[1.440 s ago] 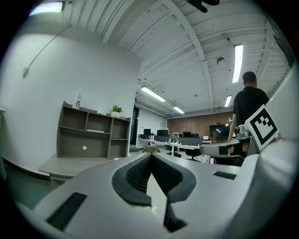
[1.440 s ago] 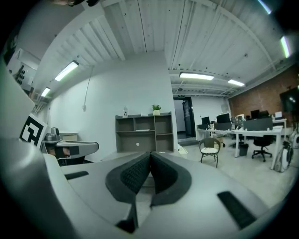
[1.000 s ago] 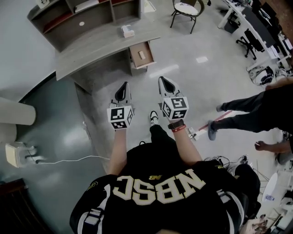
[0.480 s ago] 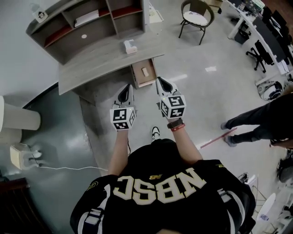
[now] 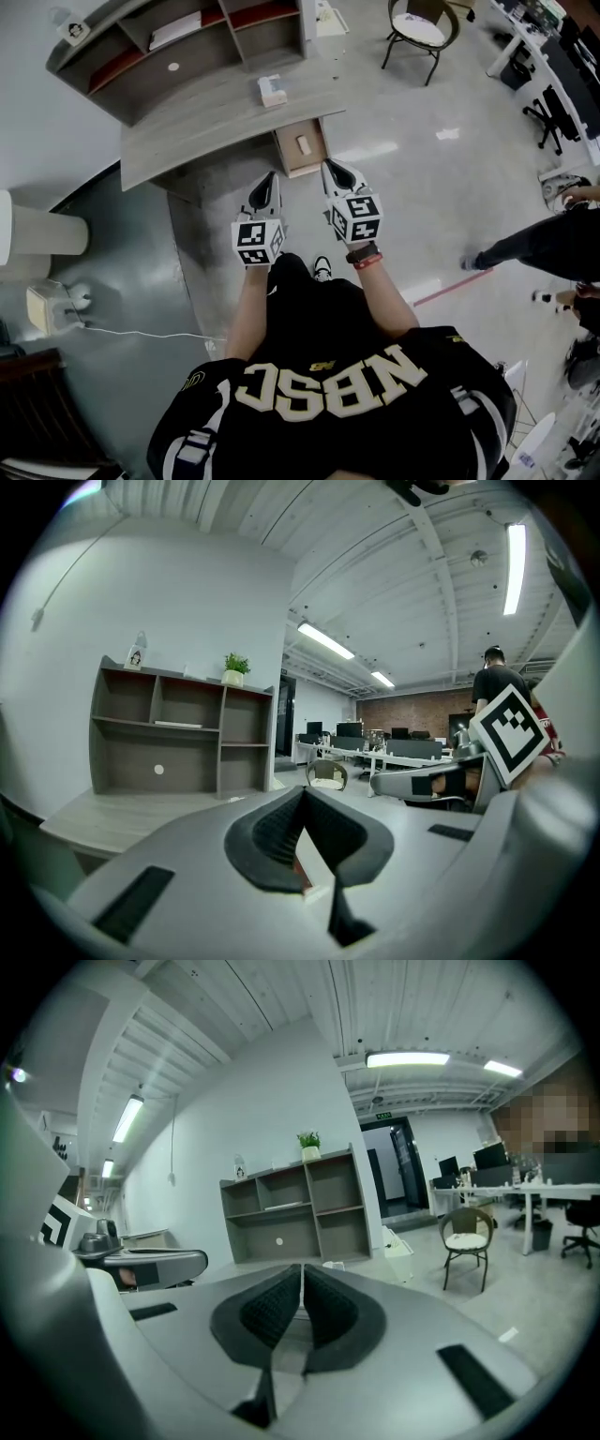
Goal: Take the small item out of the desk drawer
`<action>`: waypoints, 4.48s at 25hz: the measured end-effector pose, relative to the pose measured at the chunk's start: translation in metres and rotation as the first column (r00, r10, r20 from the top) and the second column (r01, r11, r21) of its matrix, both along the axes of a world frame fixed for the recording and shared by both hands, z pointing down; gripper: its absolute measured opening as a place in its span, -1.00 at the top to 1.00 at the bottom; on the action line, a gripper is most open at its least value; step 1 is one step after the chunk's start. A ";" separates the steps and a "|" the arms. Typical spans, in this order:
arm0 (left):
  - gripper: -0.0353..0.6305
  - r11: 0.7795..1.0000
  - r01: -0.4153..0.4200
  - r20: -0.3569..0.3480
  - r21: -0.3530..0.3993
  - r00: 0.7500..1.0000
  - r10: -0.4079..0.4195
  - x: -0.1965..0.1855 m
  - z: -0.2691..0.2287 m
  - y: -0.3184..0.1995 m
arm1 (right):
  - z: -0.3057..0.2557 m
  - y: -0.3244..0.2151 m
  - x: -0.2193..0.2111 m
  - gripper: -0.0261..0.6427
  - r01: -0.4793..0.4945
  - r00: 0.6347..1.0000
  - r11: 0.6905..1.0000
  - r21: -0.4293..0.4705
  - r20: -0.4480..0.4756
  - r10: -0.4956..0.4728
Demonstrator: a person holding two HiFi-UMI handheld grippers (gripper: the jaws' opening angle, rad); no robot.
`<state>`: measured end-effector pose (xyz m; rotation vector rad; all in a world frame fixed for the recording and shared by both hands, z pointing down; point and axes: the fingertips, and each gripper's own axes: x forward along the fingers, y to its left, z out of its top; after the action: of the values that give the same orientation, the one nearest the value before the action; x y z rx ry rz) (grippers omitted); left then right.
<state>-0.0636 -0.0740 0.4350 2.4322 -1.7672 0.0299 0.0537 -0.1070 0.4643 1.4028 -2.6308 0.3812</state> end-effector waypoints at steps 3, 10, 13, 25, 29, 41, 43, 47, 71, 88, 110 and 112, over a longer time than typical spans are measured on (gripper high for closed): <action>0.85 1.000 0.009 0.009 -0.025 1.000 -0.009 -0.004 0.020 -0.016 | 0.018 -0.018 -0.006 0.87 0.006 1.000 0.999 -0.037 -0.001 -0.006; 0.85 0.994 -0.003 -0.006 -0.113 1.000 0.002 -0.022 0.064 -0.047 | 0.064 -0.053 -0.022 0.85 -0.010 0.999 0.992 -0.123 -0.038 0.005; 0.85 0.990 -0.016 -0.015 -0.140 1.000 0.014 -0.026 0.077 -0.065 | 0.083 -0.068 -0.025 0.84 -0.024 0.997 0.987 -0.160 -0.071 0.012; 0.85 0.965 -0.042 -0.028 -0.258 0.999 0.036 -0.032 0.142 -0.111 | 0.168 -0.103 -0.030 0.64 -0.065 0.991 0.948 -0.312 -0.134 0.024; 0.85 0.956 -0.059 -0.006 -0.288 0.998 0.060 -0.033 0.160 -0.116 | 0.189 -0.112 -0.033 0.56 -0.070 0.992 0.933 -0.354 -0.124 0.028; 0.85 0.927 -0.083 -0.074 -0.367 0.995 0.060 -0.040 0.203 -0.146 | 0.253 -0.157 -0.045 0.44 -0.078 0.981 0.902 -0.424 -0.195 -0.007; 0.85 0.922 -0.085 -0.077 -0.377 0.995 0.060 -0.041 0.212 -0.149 | 0.265 -0.161 -0.048 0.41 -0.073 0.978 0.895 -0.440 -0.207 -0.022; 0.85 0.914 -0.077 -0.098 -0.399 0.994 0.041 -0.046 0.227 -0.159 | 0.292 -0.173 -0.053 0.39 -0.084 0.981 0.862 -0.500 -0.192 -0.016; 0.85 0.862 -0.096 -0.154 -0.498 0.988 0.021 -0.053 0.300 -0.196 | 0.423 -0.227 -0.062 0.28 -0.064 0.946 0.791 -0.608 -0.290 -0.147; 0.85 0.850 -0.107 -0.159 -0.515 0.987 0.028 -0.054 0.324 -0.195 | 0.460 -0.248 -0.065 0.42 -0.127 0.916 0.801 -0.585 -0.378 -0.131; 0.85 0.863 -0.084 -0.135 -0.498 0.991 0.019 -0.060 0.296 -0.179 | 0.408 -0.231 -0.047 0.49 -0.134 0.937 0.806 -0.577 -0.339 -0.086; 0.85 0.866 -0.086 -0.129 -0.493 0.991 0.025 -0.059 0.289 -0.175 | 0.399 -0.223 -0.043 0.49 -0.139 0.941 0.806 -0.575 -0.330 -0.073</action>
<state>-0.1226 -0.2488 0.7243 2.0585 -1.4167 0.3033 0.0110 -0.3303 0.8635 1.1660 -1.9565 0.8048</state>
